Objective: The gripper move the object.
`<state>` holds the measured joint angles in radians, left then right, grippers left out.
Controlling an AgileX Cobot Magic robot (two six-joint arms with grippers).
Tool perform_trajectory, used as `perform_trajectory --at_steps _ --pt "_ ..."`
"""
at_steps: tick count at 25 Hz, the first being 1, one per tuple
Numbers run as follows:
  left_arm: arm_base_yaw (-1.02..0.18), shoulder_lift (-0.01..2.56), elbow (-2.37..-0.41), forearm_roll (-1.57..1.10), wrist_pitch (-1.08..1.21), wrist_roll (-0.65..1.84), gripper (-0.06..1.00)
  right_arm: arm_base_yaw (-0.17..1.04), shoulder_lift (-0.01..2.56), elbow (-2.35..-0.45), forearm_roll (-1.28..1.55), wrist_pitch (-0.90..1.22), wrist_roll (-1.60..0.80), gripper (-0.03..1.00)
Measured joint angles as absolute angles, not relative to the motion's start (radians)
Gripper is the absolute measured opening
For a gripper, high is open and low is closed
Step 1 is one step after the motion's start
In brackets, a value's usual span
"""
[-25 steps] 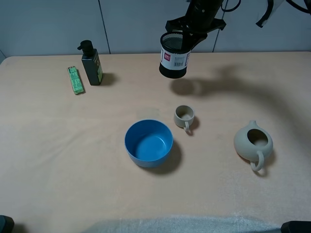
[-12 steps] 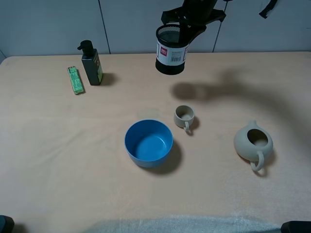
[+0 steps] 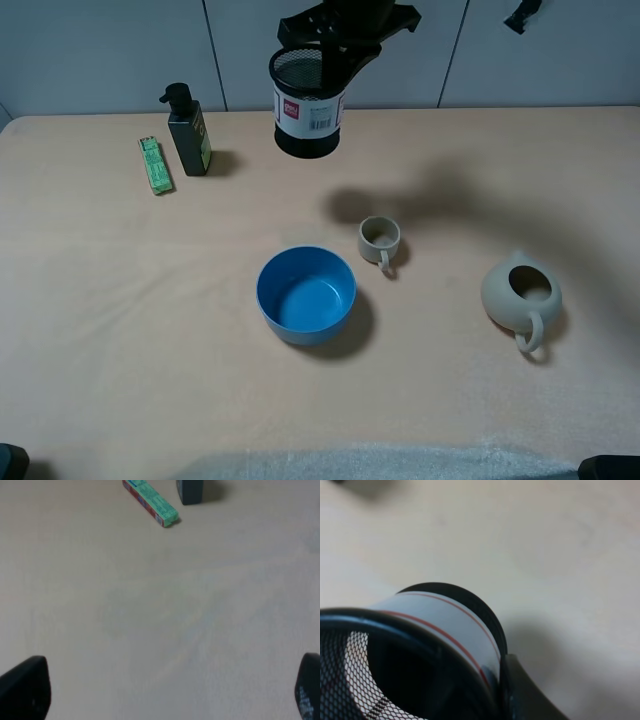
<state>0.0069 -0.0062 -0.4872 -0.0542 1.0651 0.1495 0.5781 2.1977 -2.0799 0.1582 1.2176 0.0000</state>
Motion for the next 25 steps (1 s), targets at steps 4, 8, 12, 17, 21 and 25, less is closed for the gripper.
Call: perform_trajectory --at_steps 4,8,12,17,21,25 --pt "0.007 -0.006 -0.487 -0.054 1.065 0.149 0.99 0.633 2.198 -2.08 0.158 1.218 0.0 0.02" --pt "0.007 -0.006 -0.487 -0.054 1.065 0.149 0.99 0.686 2.198 -2.08 0.158 1.218 0.0 0.02" --pt "0.007 -0.006 -0.487 -0.054 1.065 0.149 0.99 0.739 2.197 -2.08 0.156 1.218 0.0 0.02" --pt "0.007 -0.006 -0.487 -0.054 1.065 0.149 0.99 0.803 2.197 -2.08 0.146 1.218 0.0 0.02" --pt "0.007 -0.006 -0.487 -0.054 1.065 0.149 0.99 0.852 2.197 -2.08 0.142 1.218 0.0 0.02" --pt "0.007 -0.006 -0.487 -0.054 1.065 0.149 0.99 0.895 2.196 -2.042 0.142 1.218 0.0 0.02"
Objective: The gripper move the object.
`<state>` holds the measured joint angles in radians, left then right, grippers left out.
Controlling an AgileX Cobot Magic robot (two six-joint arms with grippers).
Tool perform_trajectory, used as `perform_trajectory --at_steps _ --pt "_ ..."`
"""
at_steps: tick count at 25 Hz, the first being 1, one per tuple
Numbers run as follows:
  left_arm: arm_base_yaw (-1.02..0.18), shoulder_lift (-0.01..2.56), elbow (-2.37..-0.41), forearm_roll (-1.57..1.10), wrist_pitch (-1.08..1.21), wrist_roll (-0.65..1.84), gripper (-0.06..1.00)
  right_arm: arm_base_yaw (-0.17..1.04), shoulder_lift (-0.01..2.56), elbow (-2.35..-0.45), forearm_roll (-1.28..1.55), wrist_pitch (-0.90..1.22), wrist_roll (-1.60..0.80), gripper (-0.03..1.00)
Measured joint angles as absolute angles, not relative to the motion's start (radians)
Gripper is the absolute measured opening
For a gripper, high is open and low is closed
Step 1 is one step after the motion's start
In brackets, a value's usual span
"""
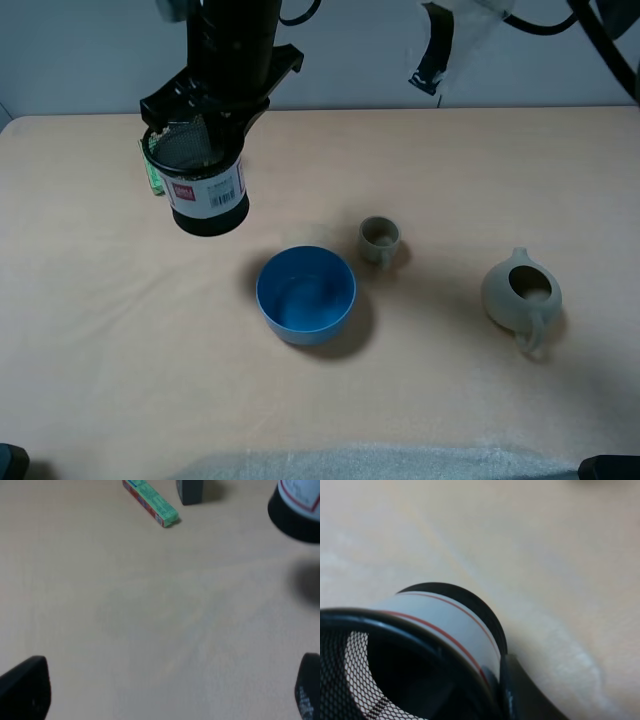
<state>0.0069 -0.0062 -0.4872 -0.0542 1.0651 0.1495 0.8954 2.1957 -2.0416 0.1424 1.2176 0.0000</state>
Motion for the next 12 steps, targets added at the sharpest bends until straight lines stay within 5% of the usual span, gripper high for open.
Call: perform_trajectory --at_steps 12 --pt "0.007 -0.006 -0.487 -0.054 1.065 0.149 0.99 0.969 2.196 -1.997 0.13 1.22 0.0 0.02"
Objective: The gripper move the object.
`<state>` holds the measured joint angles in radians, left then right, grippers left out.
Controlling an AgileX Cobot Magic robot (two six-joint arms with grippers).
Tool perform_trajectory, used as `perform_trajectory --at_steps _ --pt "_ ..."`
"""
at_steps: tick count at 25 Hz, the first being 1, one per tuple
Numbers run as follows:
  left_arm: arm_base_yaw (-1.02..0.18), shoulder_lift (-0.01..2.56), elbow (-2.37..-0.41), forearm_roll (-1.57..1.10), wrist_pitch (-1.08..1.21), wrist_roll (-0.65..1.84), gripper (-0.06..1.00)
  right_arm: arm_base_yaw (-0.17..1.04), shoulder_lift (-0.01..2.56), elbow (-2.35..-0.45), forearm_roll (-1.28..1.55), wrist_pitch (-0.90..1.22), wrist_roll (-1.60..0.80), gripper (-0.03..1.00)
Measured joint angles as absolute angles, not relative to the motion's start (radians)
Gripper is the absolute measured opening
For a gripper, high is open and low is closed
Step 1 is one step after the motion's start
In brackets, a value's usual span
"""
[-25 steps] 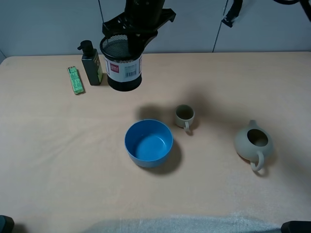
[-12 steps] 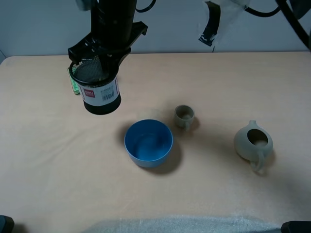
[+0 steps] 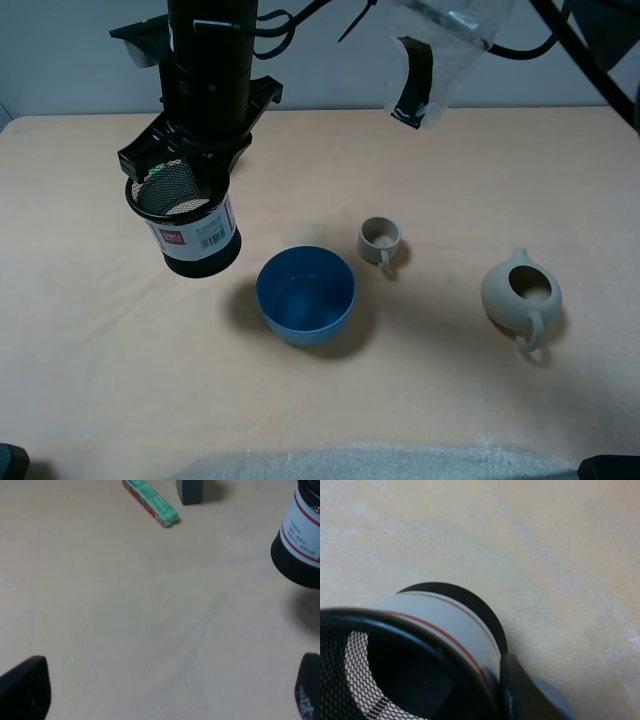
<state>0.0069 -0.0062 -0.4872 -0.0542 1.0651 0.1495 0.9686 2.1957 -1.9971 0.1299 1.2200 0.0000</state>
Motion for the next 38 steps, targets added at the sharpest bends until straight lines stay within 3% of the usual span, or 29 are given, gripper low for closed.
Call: perform_trajectory --at_steps 38 --pt "0.007 -0.006 -0.487 -0.054 1.065 0.149 0.99 0.999 2.384 -1.997 0.127 1.1 -0.056 0.02"
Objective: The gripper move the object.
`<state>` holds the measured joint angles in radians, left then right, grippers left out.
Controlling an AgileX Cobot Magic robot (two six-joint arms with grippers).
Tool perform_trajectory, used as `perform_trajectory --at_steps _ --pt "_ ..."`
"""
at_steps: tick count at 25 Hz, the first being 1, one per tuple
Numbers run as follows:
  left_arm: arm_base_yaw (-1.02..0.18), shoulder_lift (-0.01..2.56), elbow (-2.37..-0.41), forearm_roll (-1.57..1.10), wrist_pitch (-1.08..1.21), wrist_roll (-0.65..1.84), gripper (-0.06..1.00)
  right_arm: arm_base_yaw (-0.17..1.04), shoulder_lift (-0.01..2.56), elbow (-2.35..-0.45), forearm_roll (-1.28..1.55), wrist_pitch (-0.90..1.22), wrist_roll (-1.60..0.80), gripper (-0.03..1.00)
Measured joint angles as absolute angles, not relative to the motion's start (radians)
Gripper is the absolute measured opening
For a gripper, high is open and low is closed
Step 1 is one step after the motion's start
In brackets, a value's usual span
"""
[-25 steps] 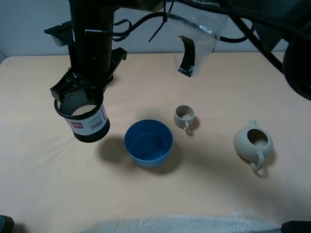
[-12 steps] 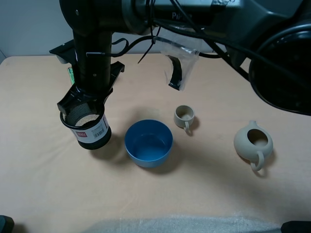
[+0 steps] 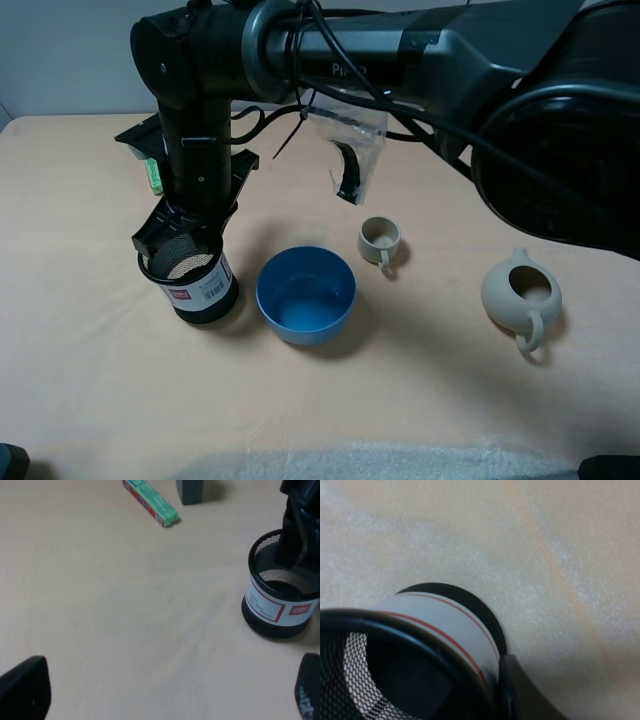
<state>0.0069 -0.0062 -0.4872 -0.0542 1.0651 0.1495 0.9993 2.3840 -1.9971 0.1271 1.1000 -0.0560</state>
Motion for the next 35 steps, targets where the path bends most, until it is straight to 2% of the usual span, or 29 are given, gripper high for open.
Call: perform_trajectory --at_steps 12,15,21,24,35 --pt "0.007 -0.006 -0.487 -0.054 1.065 0.149 0.99 0.999 2.384 -1.997 0.088 1.121 -0.056 0.03" --pt "0.007 -0.006 -0.487 -0.054 1.065 0.149 0.99 0.999 2.384 -1.997 0.084 1.132 -0.056 0.11" --pt "0.007 -0.006 -0.487 -0.054 1.065 0.149 0.99 0.999 2.384 -1.997 0.075 1.133 -0.056 0.44" --pt "0.007 -0.006 -0.487 -0.054 1.065 0.149 0.99 0.999 2.384 -1.997 0.069 1.134 -0.053 0.54" --pt "0.007 -0.006 -0.487 -0.054 1.065 0.149 0.99 0.999 2.364 -2.004 0.05 1.192 -0.052 0.56"
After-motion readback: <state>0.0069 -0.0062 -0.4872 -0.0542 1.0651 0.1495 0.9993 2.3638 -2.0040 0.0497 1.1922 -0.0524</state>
